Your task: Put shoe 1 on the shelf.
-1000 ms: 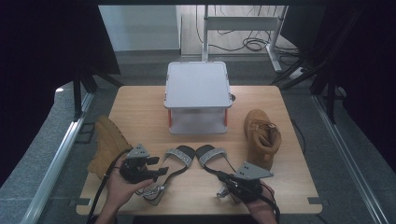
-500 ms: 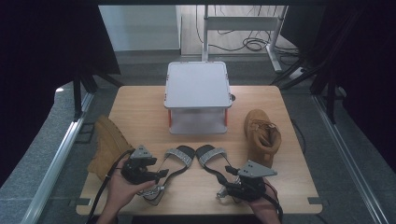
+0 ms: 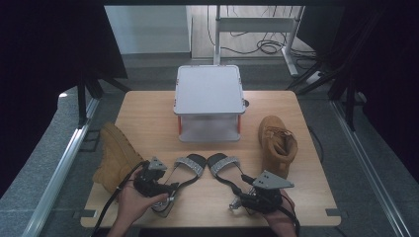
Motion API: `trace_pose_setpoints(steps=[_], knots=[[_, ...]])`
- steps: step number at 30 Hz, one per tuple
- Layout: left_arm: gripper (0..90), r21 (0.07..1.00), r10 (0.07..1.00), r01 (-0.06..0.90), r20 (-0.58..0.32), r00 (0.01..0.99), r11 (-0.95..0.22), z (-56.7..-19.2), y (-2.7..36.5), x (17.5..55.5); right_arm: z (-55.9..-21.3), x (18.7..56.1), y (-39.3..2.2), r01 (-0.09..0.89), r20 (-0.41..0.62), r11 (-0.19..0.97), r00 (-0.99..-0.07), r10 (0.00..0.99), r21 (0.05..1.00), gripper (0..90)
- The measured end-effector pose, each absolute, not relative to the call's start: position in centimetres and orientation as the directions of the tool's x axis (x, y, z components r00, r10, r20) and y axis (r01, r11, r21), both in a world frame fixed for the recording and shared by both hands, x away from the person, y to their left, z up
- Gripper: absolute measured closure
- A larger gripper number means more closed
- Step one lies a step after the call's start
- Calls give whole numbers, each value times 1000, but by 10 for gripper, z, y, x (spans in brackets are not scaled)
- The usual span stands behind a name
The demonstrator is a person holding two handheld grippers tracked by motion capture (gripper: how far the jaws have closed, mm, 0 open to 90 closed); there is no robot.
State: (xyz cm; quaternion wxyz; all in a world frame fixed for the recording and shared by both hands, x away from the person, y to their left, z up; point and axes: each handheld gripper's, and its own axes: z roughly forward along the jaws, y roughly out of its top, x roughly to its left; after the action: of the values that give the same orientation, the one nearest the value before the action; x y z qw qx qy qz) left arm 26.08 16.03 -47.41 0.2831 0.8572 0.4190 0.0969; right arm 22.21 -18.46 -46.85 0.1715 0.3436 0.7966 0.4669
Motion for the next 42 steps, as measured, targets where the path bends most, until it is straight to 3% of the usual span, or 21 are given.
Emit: trace_pose_setpoints(steps=[22, 32, 39, 42], knots=[[323, 404, 811, 756, -56, 582, -515, -506, 136, 276, -474, 223, -182, 393, 33, 347, -701, 713, 852, 482], [366, 392, 839, 782, -43, 543, -485, -507, 133, 276, -475, 228, -185, 408, 23, 359, -687, 726, 839, 481], [388, 387, 850, 791, -35, 526, -473, -506, 132, 275, -477, 259, -180, 557, 51, 436, -655, 754, 707, 316], [391, 390, 852, 791, -33, 523, -471, -506, 133, 275, -484, 275, -169, 603, 51, 506, -672, 739, 616, 297]])
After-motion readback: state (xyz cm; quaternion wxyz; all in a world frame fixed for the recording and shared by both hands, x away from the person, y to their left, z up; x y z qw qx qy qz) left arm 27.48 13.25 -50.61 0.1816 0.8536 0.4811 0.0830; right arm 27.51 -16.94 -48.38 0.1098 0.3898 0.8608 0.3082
